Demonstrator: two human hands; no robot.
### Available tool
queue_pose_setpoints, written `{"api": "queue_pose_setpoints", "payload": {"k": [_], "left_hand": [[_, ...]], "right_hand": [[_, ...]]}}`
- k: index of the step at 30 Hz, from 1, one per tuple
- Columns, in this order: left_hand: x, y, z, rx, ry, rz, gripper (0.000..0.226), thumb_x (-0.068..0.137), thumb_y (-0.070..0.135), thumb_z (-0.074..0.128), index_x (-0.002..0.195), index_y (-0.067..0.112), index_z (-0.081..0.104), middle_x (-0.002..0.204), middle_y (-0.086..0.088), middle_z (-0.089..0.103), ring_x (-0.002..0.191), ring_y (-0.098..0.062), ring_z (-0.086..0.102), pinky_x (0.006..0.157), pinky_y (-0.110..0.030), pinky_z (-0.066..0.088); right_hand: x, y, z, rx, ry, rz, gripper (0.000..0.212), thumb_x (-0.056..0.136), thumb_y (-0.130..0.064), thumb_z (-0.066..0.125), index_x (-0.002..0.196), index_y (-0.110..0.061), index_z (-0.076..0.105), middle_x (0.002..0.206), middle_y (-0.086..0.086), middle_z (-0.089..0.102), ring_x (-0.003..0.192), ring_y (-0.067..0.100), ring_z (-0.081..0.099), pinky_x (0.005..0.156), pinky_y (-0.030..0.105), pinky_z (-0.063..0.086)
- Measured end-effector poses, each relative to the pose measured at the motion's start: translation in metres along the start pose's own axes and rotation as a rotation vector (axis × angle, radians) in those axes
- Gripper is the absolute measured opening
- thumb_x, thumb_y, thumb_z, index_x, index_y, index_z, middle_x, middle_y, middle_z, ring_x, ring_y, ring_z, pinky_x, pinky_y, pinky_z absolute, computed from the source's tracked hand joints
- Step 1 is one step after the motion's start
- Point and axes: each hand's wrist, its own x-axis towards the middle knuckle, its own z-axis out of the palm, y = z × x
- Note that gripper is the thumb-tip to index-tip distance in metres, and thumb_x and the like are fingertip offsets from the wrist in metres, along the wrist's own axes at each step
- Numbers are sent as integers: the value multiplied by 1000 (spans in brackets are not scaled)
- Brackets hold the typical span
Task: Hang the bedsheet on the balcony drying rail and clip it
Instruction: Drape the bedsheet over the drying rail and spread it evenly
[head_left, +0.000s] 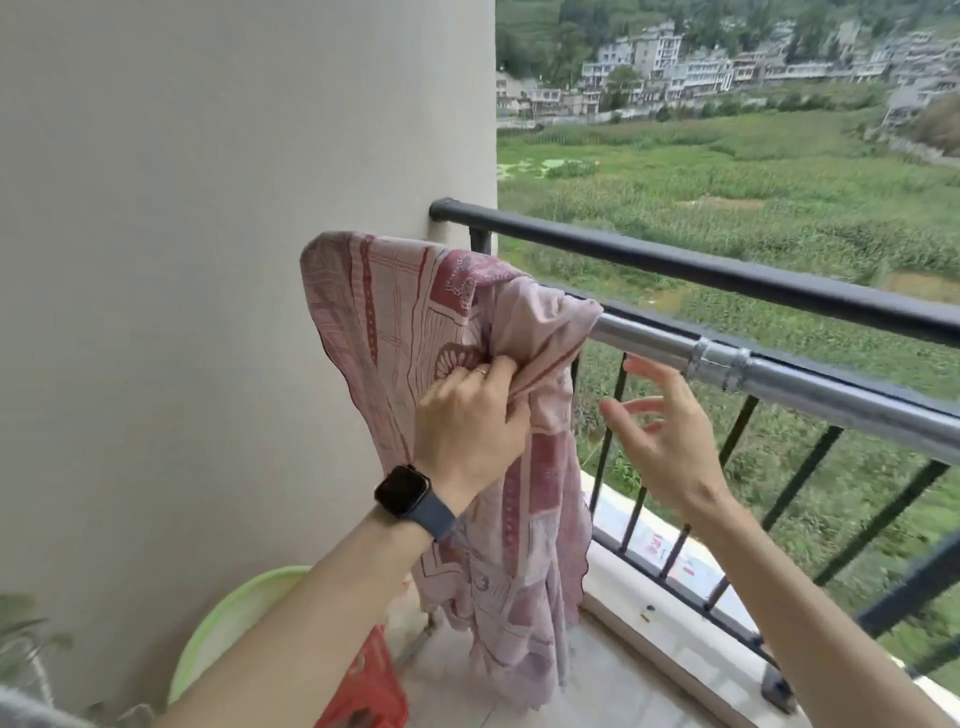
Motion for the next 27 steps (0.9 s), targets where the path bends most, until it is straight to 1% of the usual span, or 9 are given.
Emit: {"api": "queue_pose_setpoints", "payload": {"k": [4, 7, 9, 12, 13, 16, 19, 22, 27], "left_hand": [[2, 12, -22, -221, -64, -292, 13, 92, 25, 57, 103, 23, 62, 82, 2, 71, 72, -18, 64, 61, -31, 52], [11, 30, -40, -481, -50, -515, 12, 95, 17, 50, 94, 20, 61, 75, 4, 65, 63, -3, 56, 52, -14, 38], [21, 39, -52, -566, -8, -590, 14, 95, 14, 46, 93, 16, 59, 75, 1, 60, 60, -1, 52, 49, -13, 36], [30, 57, -65, -404, -22, -522, 21, 93, 39, 56, 100, 21, 50, 78, 8, 59, 67, -13, 55, 55, -25, 40], [31, 60, -64, -214, -70, -435, 37, 88, 50, 62, 106, 22, 45, 83, 10, 60, 68, -17, 56, 55, -29, 40], [35, 59, -63, 238, -79, -234, 49, 86, 42, 66, 120, 25, 36, 100, 2, 62, 76, -34, 63, 58, -33, 39], [45, 55, -79, 118, 145, -247, 40, 82, 19, 68, 111, 29, 43, 88, 9, 59, 74, -26, 61, 57, -32, 39], [37, 78, -79, -128, 334, -239, 40, 77, 19, 75, 105, 31, 49, 85, 13, 60, 72, -14, 57, 59, -29, 41], [9, 88, -20, -46, -254, -344, 43, 82, 45, 65, 122, 41, 48, 118, 11, 61, 103, -22, 62, 80, -38, 53]], "right_hand": [[34, -14, -8, 236, -443, 5, 62, 82, -51, 66, 138, -29, 49, 112, -19, 65, 75, 7, 74, 72, 31, 57], [51, -11, -12, 204, -418, -27, 36, 96, -43, 58, 124, -20, 61, 91, -5, 72, 67, 9, 69, 61, 20, 52], [64, -11, -17, 228, -422, -22, 32, 103, -35, 50, 124, -13, 60, 102, 11, 69, 82, 27, 70, 59, 23, 57], [78, -8, -22, 287, -401, -85, 11, 97, -16, 62, 101, -21, 52, 112, 31, 60, 85, 44, 70, 64, 59, 55], [84, -2, -21, 286, -380, -63, 27, 91, -8, 68, 95, -25, 47, 109, 34, 59, 82, 47, 68, 59, 61, 54], [98, 2, -33, 430, -250, 13, 24, 93, -9, 66, 93, -24, 48, 106, 28, 65, 77, 37, 68, 57, 50, 59], [112, 0, -56, 509, 5, -13, 19, 101, -21, 55, 84, -28, 53, 85, 5, 67, 68, 4, 65, 63, 26, 56], [108, 7, -63, 675, 45, -56, 17, 101, -22, 58, 84, -27, 57, 72, 0, 62, 57, 5, 56, 52, 22, 45], [86, 41, -53, 526, -210, 21, 9, 92, -16, 67, 92, -24, 62, 78, 0, 61, 58, 4, 59, 51, 25, 49]]}}
